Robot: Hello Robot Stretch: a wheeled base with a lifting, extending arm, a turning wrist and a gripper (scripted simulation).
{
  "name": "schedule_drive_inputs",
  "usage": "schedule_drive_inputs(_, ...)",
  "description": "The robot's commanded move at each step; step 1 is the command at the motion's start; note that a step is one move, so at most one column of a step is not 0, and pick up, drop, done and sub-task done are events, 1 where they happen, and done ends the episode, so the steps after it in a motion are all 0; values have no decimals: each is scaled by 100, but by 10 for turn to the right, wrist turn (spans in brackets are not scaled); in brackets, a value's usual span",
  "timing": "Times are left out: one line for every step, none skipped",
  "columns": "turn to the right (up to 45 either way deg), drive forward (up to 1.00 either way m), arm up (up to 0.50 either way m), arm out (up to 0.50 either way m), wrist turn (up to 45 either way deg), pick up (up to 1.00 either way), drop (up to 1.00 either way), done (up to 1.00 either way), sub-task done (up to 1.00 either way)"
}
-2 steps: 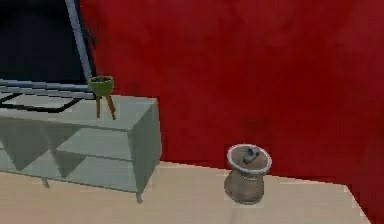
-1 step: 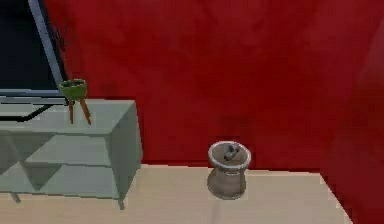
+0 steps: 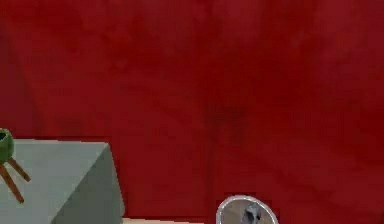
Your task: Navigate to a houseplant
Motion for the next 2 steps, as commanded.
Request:
schedule_drive_inputs(-450,0,0,0,0,0,0,0,0)
schedule_drive_inputs(0,0,0,0,0,0,0,100,0)
